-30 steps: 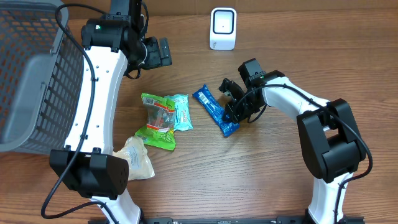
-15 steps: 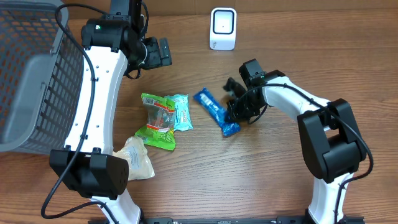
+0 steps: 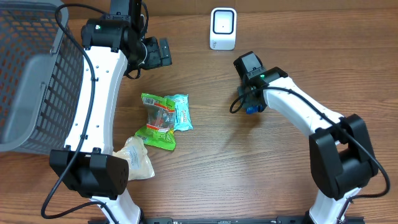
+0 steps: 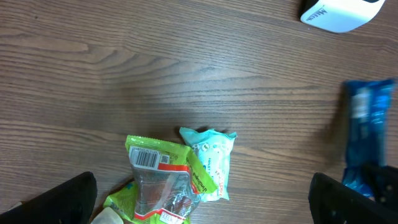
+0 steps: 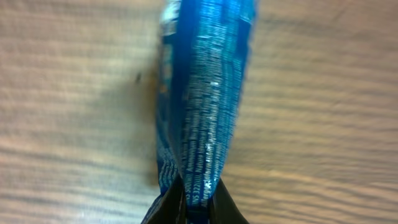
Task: Scan the item barcode
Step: 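Hold the blue packet's barcode over the white scanner with the right gripper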
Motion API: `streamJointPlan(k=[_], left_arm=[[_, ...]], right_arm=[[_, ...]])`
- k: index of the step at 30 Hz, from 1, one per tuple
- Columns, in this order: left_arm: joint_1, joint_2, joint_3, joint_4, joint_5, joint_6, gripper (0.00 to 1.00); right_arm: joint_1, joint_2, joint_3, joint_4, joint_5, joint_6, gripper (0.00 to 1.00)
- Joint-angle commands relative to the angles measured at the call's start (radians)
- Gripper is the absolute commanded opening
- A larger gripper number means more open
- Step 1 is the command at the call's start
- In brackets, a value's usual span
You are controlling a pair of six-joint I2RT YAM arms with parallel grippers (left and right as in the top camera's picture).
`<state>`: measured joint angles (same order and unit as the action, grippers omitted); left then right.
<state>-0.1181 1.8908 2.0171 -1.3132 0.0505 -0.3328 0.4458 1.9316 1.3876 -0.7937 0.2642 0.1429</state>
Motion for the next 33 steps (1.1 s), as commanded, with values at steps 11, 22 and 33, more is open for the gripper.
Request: streamJointPlan(k=[11,22,33], left_arm=[[-0.006,-0.001,0.014,0.002,-0.010,0.008,1.00],[-0.006,-0.001,0.014,0.002,-0.010,0.008,1.00],[-0.007,-0.001,0.014,0.002,-0.010,0.008,1.00]], right_arm=[[0.053,-0.083,0.048,0.108,-0.036,-0.008,0.03],[-0.055,-0.299,0.159,0.105,-0.653,-0.231,0.04],[-0.097,-0.331,0.158,0.194,-0.437,-0.276,0.04]])
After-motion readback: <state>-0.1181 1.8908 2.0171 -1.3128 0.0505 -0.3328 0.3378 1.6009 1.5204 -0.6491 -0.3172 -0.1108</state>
